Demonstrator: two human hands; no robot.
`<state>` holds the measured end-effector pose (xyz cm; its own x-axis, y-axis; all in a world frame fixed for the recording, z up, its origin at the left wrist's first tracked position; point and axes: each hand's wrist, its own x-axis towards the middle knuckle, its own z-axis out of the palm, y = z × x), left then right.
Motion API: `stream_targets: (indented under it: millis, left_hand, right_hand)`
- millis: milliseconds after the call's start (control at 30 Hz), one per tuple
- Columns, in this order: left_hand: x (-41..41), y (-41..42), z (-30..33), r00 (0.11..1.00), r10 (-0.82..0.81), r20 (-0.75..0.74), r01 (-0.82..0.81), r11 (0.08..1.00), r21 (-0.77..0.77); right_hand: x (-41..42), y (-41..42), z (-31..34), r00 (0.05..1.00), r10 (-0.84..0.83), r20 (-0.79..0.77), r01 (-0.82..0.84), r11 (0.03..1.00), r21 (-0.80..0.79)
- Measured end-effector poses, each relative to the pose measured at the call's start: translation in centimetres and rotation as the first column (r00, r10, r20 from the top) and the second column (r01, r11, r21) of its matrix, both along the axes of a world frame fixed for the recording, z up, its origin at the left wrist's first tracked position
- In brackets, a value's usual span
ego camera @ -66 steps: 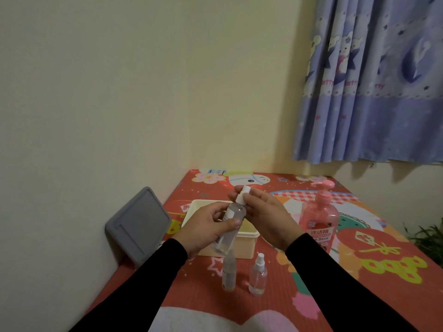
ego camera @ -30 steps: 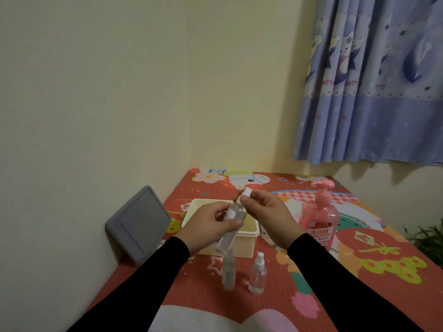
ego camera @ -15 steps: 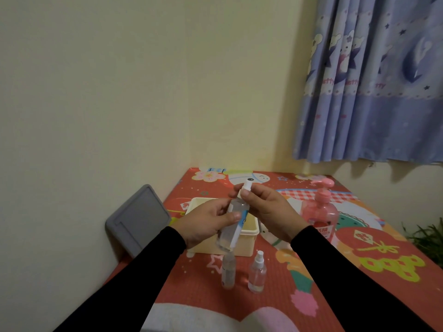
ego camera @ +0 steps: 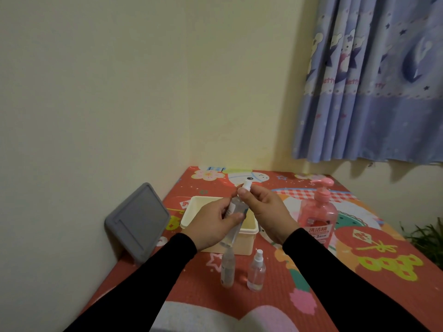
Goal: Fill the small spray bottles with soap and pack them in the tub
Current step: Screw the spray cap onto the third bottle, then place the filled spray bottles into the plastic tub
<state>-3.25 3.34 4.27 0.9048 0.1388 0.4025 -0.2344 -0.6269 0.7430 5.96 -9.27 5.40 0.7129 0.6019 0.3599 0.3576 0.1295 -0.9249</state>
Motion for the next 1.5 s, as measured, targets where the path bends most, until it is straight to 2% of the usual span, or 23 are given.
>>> stream_targets:
  millis: [167, 367, 433, 500, 600, 700, 767, 900, 1133, 1333, 1500]
  left_hand:
    - [0.7, 0.0, -1.0, 0.994, 0.107, 0.006, -0.107, 0.994, -0.013]
    - [1.3, 0.3, -0.7, 0.995, 0.098, -0.026, -0.099, 0.995, -0.031]
    - [1.5, 0.7, -0.7, 0.994, 0.103, -0.045, -0.105, 0.992, -0.064]
    - [1.5, 1.0, -0.9, 0.991, 0.117, -0.059, -0.121, 0.990, -0.072]
    - [1.4, 1.6, -1.3, 0.987, 0.139, -0.080, -0.145, 0.987, -0.069]
    - [1.6, 2.1, -1.5, 0.983, 0.157, -0.093, -0.163, 0.985, -0.059]
    - [1.7, 2.5, -1.6, 0.981, 0.166, -0.102, -0.173, 0.983, -0.063]
    - [1.7, 3.0, -1.7, 0.978, 0.180, -0.109, -0.187, 0.980, -0.062]
    - [2.1, 4.2, -2.1, 0.970, 0.214, -0.118, -0.217, 0.976, -0.014]
    - [3.3, 5.0, -2.4, 0.967, 0.213, -0.137, -0.220, 0.975, -0.041]
    - [5.8, 5.8, -2.1, 0.963, 0.201, -0.180, -0.215, 0.975, -0.059]
  right_hand:
    - [0.2, -0.1, 0.0, 0.998, -0.018, 0.059, 0.018, 1.000, 0.003]
    - [1.1, -0.7, -0.1, 1.000, 0.017, 0.014, -0.016, 0.998, -0.058]
    - [1.4, -1.3, -0.2, 1.000, -0.020, 0.001, 0.020, 0.995, -0.093]
    - [2.1, -2.3, -0.5, 0.991, -0.119, 0.060, 0.127, 0.980, -0.155]
    - [3.4, -4.5, -1.9, 0.923, -0.220, 0.316, 0.329, 0.876, -0.353]
    - [4.5, -6.3, -4.8, 0.847, -0.169, 0.504, 0.448, 0.738, -0.505]
    - [5.1, -7.1, -6.9, 0.815, -0.083, 0.573, 0.472, 0.669, -0.574]
    - [5.7, -7.9, -10.9, 0.803, 0.059, 0.593, 0.467, 0.555, -0.688]
    - [7.3, -7.0, -16.0, 0.782, 0.175, 0.598, 0.474, 0.456, -0.753]
    - [7.9, -6.8, -18.7, 0.803, 0.198, 0.562, 0.464, 0.383, -0.798]
    - [7.4, -6.8, -18.7, 0.815, 0.167, 0.556, 0.468, 0.378, -0.799]
